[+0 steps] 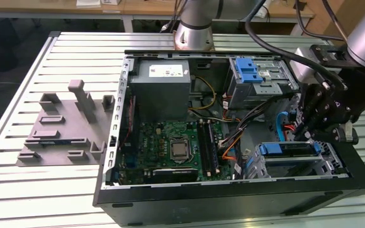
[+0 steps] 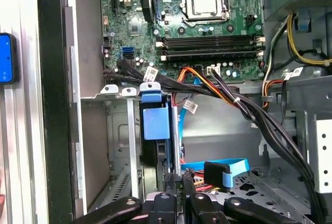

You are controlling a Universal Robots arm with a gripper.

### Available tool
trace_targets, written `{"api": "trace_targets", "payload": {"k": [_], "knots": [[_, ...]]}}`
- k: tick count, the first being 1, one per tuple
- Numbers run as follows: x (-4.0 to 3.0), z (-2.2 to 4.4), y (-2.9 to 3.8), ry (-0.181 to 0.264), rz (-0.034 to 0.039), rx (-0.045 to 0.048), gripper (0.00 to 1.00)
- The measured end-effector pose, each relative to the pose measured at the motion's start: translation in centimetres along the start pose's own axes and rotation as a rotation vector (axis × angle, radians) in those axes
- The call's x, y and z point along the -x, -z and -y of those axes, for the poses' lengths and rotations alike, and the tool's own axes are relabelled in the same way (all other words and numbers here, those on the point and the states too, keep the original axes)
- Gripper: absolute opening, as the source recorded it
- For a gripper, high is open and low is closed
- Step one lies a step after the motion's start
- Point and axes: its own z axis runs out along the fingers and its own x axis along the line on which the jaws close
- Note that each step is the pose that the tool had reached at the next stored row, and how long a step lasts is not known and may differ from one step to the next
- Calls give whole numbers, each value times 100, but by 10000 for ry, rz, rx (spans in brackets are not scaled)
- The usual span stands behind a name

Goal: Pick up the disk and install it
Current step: 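Insert the first disk wire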

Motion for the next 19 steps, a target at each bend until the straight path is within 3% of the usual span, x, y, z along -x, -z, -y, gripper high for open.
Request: {"api": "trace_targets", "payload": {"k": [19], "knots": [[-56,29,-62,197,-3,2,16]]}}
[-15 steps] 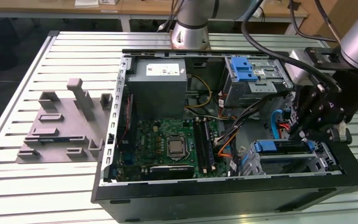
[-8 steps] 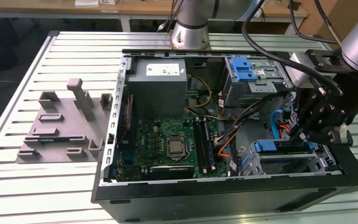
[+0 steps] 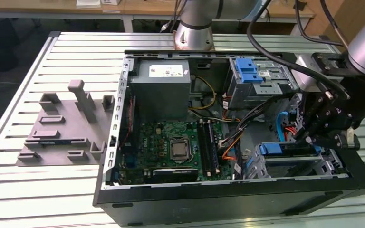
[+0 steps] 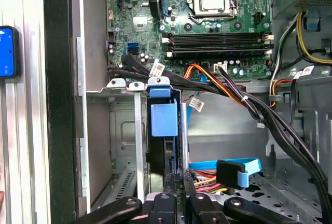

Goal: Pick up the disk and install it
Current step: 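Insert the first disk wire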

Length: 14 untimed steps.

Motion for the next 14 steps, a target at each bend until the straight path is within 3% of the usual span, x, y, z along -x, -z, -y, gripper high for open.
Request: {"api": "trace_targets", "payload": {"k": [14], "knots": [[-5,7,-17,27,-2,2,16]]}}
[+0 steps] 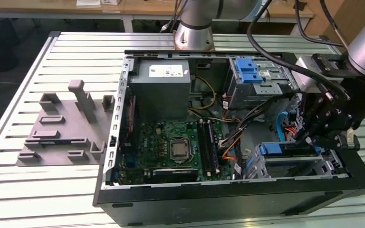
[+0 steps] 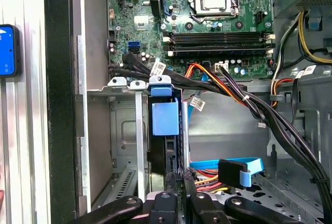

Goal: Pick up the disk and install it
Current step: 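Insert the first disk wire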

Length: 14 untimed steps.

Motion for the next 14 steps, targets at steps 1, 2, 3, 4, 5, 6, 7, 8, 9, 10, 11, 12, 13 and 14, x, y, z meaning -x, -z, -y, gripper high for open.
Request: {"api": "trace_targets", "payload": {"k": [1,2,3,4,5,6,7,8,9,10,11,12,13,14], "knots": [[0,0,0,0,0,0,16],[0,1,1,1,1,0,16],[0,1,2,0,2,0,16],[0,1,3,0,4,0,16],[0,0,4,0,5,0,16],[0,1,5,1,6,0,16],[0,0,7,0,5,0,16],[0,1,8,0,3,0,16],[0,1,10,0,2,-1,16],[0,2,12,0,2,0,16],[0,3,16,1,2,1,16],[0,3,19,1,1,2,16],[1,3,20,0,2,2,16],[-1,4,22,0,-1,2,16]]}}
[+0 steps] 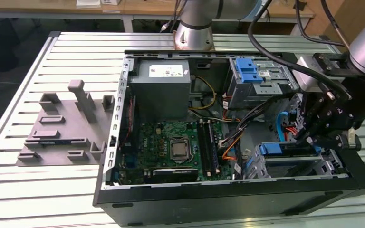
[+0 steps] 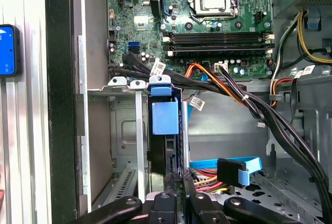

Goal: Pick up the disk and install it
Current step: 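Insert the first disk wire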

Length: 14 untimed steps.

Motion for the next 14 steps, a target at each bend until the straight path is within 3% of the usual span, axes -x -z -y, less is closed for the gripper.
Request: {"api": "trace_targets", "payload": {"k": [14], "knots": [[-9,1,-32,0,0,1,16]]}}
